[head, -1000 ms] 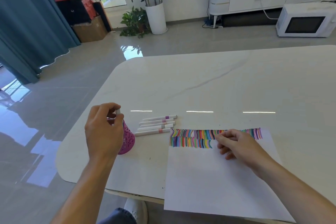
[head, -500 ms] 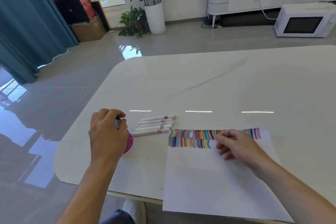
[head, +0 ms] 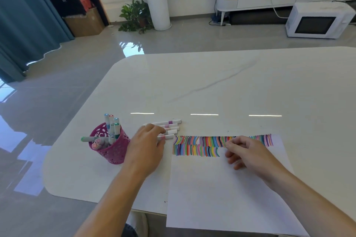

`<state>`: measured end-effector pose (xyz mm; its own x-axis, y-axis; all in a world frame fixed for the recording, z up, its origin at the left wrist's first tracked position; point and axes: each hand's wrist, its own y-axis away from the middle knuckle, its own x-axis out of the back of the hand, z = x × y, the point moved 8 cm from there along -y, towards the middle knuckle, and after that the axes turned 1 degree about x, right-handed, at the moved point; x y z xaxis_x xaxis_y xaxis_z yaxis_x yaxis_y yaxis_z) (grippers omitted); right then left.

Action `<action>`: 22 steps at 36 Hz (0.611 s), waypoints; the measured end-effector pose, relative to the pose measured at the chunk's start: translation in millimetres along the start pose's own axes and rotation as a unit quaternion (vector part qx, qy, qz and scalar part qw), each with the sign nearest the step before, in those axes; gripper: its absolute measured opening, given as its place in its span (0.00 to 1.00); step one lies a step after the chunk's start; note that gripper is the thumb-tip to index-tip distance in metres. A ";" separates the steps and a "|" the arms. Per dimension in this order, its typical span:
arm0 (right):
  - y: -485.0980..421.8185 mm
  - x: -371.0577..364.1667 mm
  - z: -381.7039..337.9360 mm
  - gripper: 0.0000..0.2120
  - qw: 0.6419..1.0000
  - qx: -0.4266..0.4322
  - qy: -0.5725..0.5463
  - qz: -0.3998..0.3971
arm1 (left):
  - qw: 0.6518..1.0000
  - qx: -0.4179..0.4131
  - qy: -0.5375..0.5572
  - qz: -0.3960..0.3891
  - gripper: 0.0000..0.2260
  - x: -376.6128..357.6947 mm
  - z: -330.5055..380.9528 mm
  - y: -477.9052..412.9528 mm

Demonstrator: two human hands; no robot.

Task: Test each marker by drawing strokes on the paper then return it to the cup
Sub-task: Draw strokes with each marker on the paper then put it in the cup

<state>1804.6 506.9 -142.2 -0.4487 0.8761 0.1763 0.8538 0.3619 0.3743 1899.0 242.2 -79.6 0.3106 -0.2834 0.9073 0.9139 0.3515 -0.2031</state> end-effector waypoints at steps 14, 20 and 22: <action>2.0 1.3 0.0 0.05 1.000 -0.002 -0.004 0.002 | 0.994 0.053 -0.058 -0.075 0.09 -25.8 -13.3 0.6; 0.6 3.7 1.0 0.05 1.000 0.000 -0.009 0.005 | 0.992 0.051 -0.094 -0.066 0.06 -26.6 -14.4 -0.5; 0.3 3.1 1.4 0.05 1.000 0.000 -0.008 0.004 | 0.992 0.042 -0.098 -0.065 0.05 -26.2 -12.1 -1.5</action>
<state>1803.9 510.2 -142.9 -0.4372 0.8843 0.1639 0.8575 0.3548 0.3727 1892.6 238.3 -107.5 0.1279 -0.1559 0.9795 0.9152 0.3991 -0.0560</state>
